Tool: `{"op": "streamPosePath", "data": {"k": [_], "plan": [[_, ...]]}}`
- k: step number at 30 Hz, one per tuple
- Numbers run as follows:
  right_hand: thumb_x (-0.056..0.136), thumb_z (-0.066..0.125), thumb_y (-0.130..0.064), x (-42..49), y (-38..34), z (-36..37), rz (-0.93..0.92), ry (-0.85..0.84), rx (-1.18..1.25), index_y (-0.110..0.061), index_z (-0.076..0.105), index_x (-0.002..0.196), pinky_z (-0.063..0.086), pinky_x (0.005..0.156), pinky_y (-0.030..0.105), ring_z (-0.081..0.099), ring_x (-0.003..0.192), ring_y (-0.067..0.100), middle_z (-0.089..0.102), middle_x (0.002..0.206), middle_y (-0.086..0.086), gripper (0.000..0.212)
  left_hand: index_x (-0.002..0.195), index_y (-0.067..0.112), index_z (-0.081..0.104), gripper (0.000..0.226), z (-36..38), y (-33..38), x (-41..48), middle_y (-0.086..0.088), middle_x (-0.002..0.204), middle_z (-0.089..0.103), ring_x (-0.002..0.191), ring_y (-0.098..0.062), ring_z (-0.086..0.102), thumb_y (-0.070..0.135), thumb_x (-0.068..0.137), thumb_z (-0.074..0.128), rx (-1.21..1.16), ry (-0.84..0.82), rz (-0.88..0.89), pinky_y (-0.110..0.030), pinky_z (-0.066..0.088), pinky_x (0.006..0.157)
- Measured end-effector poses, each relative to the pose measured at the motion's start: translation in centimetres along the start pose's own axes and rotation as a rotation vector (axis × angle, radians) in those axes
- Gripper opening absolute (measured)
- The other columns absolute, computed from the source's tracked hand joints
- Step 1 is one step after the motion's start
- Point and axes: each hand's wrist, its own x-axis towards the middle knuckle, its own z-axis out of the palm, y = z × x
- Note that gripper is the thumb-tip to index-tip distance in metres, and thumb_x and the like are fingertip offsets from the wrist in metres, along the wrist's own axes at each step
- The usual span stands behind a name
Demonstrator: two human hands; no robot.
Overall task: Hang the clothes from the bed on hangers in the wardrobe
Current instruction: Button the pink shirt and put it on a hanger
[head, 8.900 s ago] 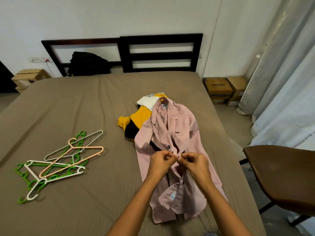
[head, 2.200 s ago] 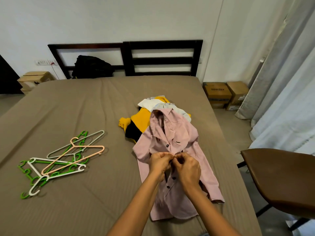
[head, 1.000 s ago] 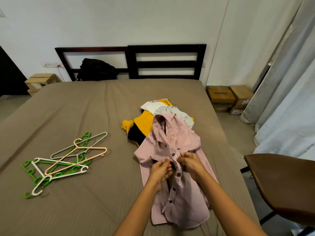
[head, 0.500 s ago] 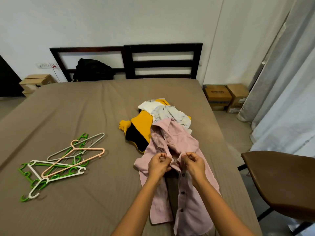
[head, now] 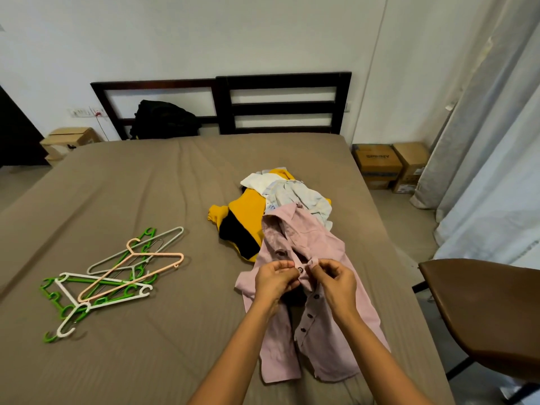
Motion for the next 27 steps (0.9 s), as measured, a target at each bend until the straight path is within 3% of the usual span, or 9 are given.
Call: {"op": "streamPosePath", "data": {"k": [6, 11, 19, 23, 27], "plan": [[0.081, 0.071, -0.011, -0.1, 0.4, 0.0, -0.062, -0.073, -0.216, -0.013, 0.075, 0.080, 0.052, 0.066, 0.023, 0.067, 0.071, 0.008, 0.072, 0.074, -0.004, 0.005, 0.084, 0.007, 0.064, 0.011, -0.2, 0.1, -0.1, -0.006, 0.070, 0.067, 0.065, -0.015, 0.065, 0.003, 0.079, 0.073, 0.145, -0.036, 0.075, -0.021, 0.053, 0.059], [0.079, 0.073, -0.010, 0.2, 0.4, -0.5, -0.012, -0.097, -0.205, -0.013, 0.075, 0.077, 0.055, 0.070, 0.030, 0.069, 0.074, 0.015, 0.073, 0.074, -0.001, 0.004, 0.078, 0.008, 0.064, 0.011, -0.2, 0.2, -0.4, -0.006, 0.067, 0.068, 0.058, -0.010, 0.064, 0.001, 0.078, 0.072, 0.195, -0.065, 0.076, -0.019, 0.052, 0.056], [0.075, 0.075, -0.006, -0.4, 0.3, -0.1, -0.031, -0.030, -0.253, -0.011, 0.075, 0.081, 0.050, 0.063, 0.011, 0.066, 0.072, 0.003, 0.072, 0.075, -0.004, 0.008, 0.073, 0.011, 0.061, 0.015, 0.2, 0.7, -0.9, -0.001, 0.058, 0.061, 0.044, -0.004, 0.056, 0.000, 0.076, 0.071, 0.311, -0.025, 0.148, -0.018, 0.045, 0.047], [0.075, 0.075, -0.006, 0.0, 0.4, -0.5, 0.014, -0.078, -0.246, -0.009, 0.074, 0.076, 0.050, 0.062, 0.017, 0.067, 0.067, 0.006, 0.072, 0.071, -0.002, 0.003, 0.075, 0.011, 0.063, 0.014, 0.1, 0.5, -1.0, -0.001, 0.059, 0.063, 0.050, -0.009, 0.059, 0.001, 0.075, 0.072, 0.297, -0.029, 0.135, -0.022, 0.049, 0.054], [0.078, 0.072, -0.005, 0.0, -0.1, -1.1, 0.068, -0.163, -0.194, -0.003, 0.073, 0.075, 0.052, 0.064, 0.031, 0.065, 0.066, 0.016, 0.070, 0.071, 0.011, 0.003, 0.076, 0.012, 0.063, 0.013, 0.1, 0.5, -1.0, -0.001, 0.062, 0.065, 0.049, -0.005, 0.059, 0.003, 0.077, 0.072, 0.287, -0.041, 0.119, -0.018, 0.048, 0.052]]}}
